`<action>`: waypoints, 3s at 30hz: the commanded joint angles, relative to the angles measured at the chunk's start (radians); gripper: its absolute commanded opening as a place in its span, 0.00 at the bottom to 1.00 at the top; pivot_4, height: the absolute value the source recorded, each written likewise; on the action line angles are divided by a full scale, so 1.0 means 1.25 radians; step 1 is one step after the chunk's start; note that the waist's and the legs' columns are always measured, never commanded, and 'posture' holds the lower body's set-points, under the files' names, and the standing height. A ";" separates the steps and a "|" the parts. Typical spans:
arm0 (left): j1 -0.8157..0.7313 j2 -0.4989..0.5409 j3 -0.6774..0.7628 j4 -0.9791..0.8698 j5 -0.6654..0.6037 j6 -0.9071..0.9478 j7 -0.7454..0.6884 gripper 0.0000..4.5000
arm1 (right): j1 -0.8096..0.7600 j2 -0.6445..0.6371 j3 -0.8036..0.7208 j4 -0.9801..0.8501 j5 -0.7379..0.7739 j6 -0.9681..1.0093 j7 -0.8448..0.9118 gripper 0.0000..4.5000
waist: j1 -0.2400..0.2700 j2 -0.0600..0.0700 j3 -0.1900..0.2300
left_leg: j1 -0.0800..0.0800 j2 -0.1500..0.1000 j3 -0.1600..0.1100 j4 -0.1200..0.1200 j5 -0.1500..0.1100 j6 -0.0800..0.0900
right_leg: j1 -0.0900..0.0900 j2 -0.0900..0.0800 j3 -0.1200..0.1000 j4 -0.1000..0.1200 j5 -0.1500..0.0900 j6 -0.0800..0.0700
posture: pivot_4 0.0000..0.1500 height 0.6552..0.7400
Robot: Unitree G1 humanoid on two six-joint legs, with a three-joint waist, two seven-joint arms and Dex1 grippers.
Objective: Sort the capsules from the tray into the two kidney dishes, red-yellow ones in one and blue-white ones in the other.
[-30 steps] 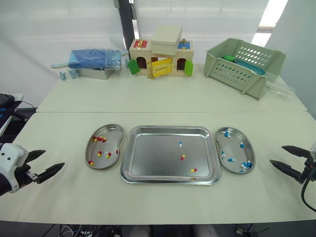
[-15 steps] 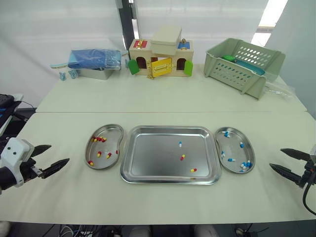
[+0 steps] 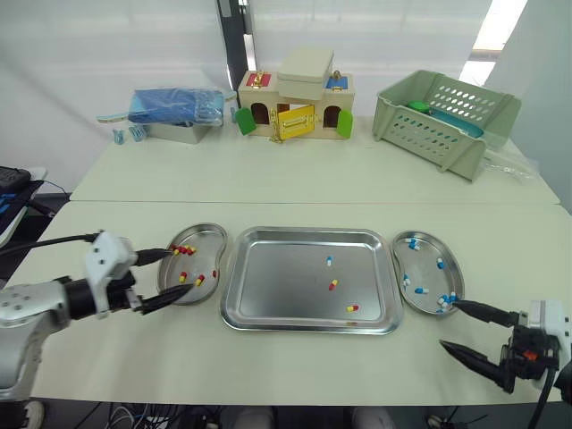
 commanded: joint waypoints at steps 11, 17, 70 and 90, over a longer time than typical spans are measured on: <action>-0.212 -0.156 -0.321 -0.078 0.080 0.071 0.025 1.00 | 0.109 0.118 0.069 -0.098 -0.047 -0.154 -0.046 0.99 | 0.003 0.000 0.000 | 0.001 0.000 0.000 0.002 0.000 0.000 | 0.000 0.000 0.000 0.004 0.000 0.000 | 1.00 1.00; -0.291 -0.221 -0.410 -0.041 0.174 0.071 0.090 1.00 | 0.147 0.145 0.086 -0.110 -0.062 -0.186 -0.076 0.99 | 0.003 0.000 0.000 | 0.001 0.000 0.000 0.002 0.000 0.000 | 0.000 0.000 0.000 0.004 0.000 0.000 | 1.00 1.00; -0.414 -0.401 -0.601 0.094 0.364 0.128 0.113 0.17 | 0.214 0.176 0.153 -0.110 -0.093 -0.275 -0.200 1.00 | 0.005 0.001 -0.001 | 0.001 -0.001 -0.001 0.002 0.001 -0.001 | 0.000 0.000 0.000 0.004 0.000 0.000 | 1.00 1.00; -0.328 -0.334 -0.480 -0.032 0.298 0.107 0.120 0.01 | 0.207 0.118 0.132 -0.107 -0.085 -0.285 -0.153 1.00 | 0.002 0.003 -0.002 | 0.001 -0.001 -0.001 0.002 0.001 -0.001 | 0.000 0.000 0.001 0.005 -0.001 -0.001 | 1.00 1.00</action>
